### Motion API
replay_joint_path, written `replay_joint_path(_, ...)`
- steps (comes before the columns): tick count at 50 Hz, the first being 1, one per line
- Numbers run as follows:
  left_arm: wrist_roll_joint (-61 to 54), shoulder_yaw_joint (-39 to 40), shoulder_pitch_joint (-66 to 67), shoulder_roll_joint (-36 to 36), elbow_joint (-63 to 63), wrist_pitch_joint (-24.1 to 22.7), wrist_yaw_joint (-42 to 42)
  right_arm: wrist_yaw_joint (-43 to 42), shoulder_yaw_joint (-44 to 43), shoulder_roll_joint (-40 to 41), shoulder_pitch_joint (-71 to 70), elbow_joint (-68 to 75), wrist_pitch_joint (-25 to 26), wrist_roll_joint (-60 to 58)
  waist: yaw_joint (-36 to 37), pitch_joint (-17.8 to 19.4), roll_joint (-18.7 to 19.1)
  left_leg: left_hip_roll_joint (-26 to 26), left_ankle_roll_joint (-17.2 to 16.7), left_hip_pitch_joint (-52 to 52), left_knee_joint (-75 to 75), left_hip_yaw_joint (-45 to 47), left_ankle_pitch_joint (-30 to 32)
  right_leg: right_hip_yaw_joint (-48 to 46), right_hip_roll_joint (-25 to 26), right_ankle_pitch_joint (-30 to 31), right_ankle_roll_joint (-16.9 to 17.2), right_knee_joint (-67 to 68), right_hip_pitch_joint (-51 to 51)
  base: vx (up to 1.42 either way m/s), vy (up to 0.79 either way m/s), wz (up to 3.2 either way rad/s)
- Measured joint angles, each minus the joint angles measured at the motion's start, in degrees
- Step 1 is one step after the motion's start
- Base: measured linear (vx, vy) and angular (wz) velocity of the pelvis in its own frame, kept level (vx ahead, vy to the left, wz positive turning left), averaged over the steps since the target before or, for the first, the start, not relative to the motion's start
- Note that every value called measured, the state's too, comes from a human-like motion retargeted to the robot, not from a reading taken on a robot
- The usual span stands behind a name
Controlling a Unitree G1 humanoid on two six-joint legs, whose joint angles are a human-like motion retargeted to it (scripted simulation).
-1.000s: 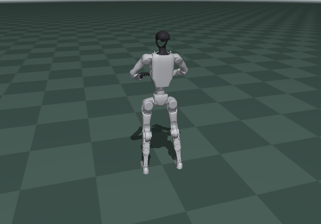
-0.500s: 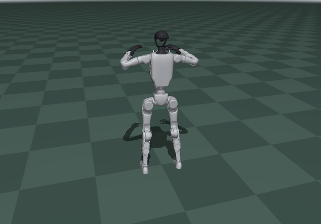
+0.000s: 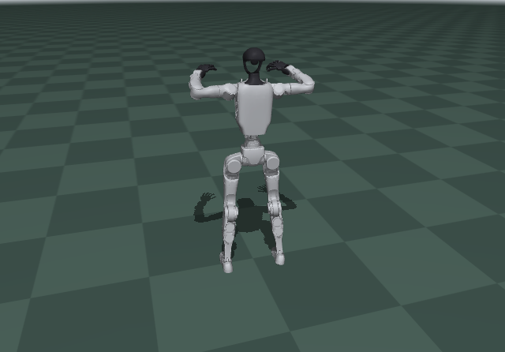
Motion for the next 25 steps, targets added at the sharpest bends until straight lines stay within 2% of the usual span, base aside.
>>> replay_joint_path(25,1.55,2.16,-0.57,-0.37,0.74,0.22,1.05,-0.86,-7.98,1.45,6.64,-0.24,-0.07,0.23,-0.13,0.87,-0.07,0.03,-0.02,-0.16,0.04,0.12,0.1,0.16,0.02,0.12,0.0,0.0,-0.21,0.0,0.0,0.0)
